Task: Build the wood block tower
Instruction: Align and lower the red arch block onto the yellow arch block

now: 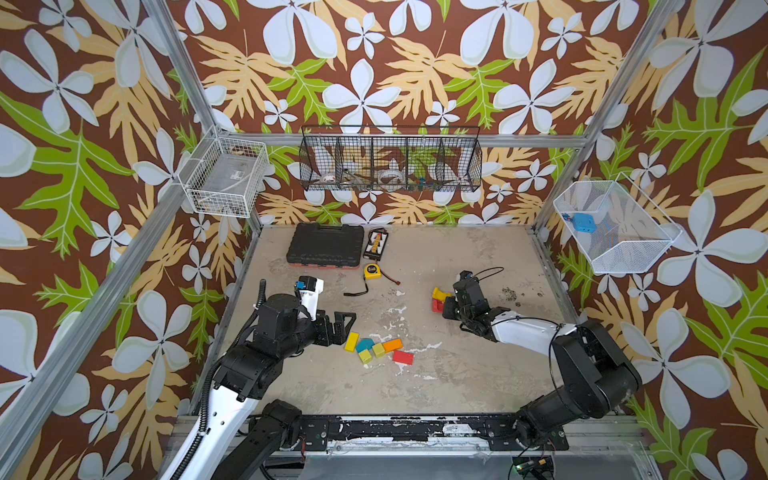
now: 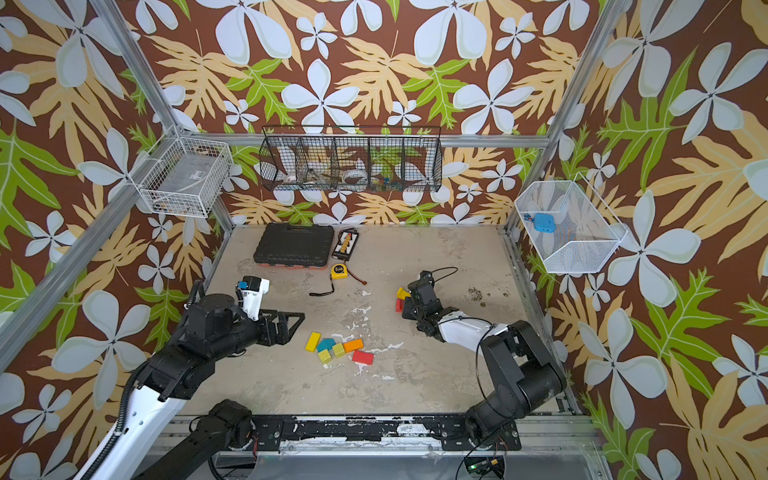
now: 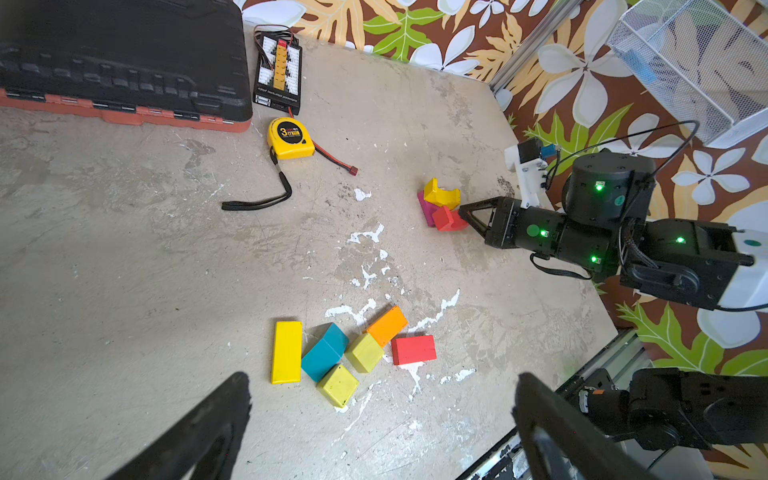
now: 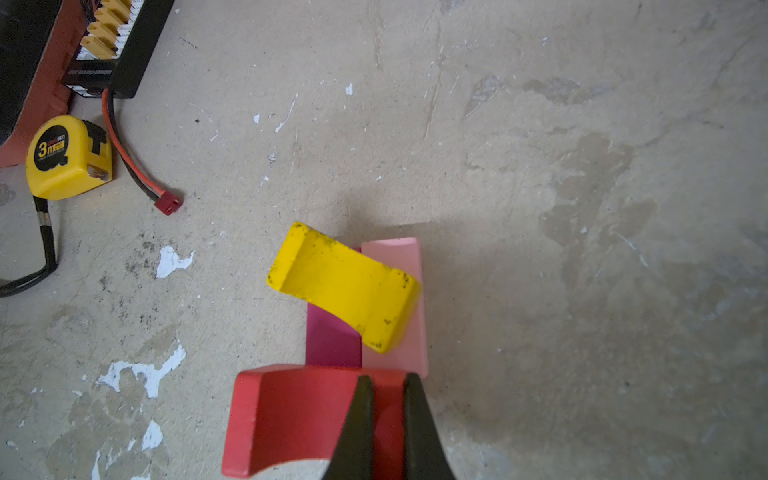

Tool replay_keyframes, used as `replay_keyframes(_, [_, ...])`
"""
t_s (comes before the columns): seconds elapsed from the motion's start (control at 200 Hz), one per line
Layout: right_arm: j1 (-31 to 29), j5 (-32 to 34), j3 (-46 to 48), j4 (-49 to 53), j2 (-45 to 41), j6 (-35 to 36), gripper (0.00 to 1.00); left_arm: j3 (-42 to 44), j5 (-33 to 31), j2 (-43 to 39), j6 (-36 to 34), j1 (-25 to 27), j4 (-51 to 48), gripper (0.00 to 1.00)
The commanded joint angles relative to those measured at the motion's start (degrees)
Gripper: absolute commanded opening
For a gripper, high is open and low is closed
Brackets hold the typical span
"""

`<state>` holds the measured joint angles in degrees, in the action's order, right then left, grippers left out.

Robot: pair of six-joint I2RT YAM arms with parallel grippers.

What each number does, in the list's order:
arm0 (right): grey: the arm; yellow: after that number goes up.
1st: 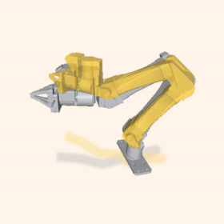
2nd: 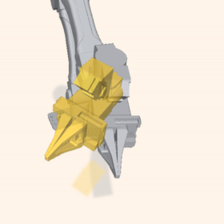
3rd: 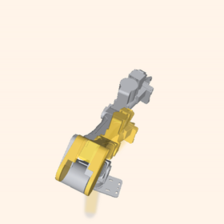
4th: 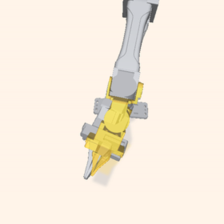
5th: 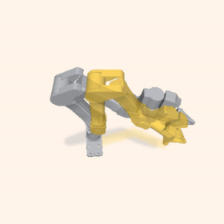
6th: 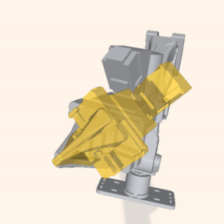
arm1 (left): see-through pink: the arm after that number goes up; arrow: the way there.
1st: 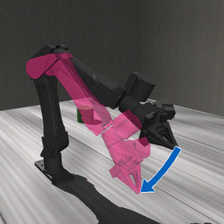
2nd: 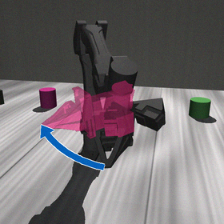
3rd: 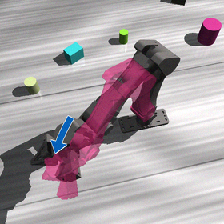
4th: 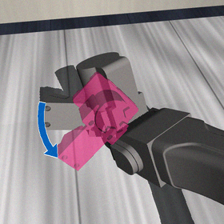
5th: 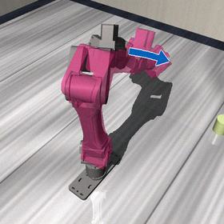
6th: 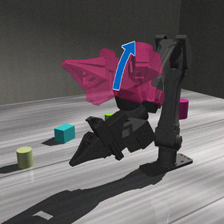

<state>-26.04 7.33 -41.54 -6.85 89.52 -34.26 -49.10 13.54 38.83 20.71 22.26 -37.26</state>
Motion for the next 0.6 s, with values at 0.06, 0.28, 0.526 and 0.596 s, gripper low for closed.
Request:
replay_keyframes(0.06, [-0.02, 1.45, -0.98, -0.66, 0.31, -0.87, 0.00, -0.11, -0.33, -0.03, -0.14, 0.06, 0.70, 1.00])
replay_keyframes(0.28, [0.00, 2.67, -2.29, 0.08, 1.25, -0.46, 0.00, -0.12, -0.24, -0.07, -0.14, 0.06, 0.72, 1.00])
replay_keyframes(0.526, [0.02, 4.20, -3.50, 0.35, 2.98, 0.14, 0.00, -0.08, -0.27, -0.01, -0.14, 0.06, 0.70, 1.00])
replay_keyframes(0.596, [0.03, 4.42, -3.94, 0.35, 3.53, 0.31, 0.00, -0.10, -0.27, -0.07, -0.14, 0.06, 0.75, 1.00])
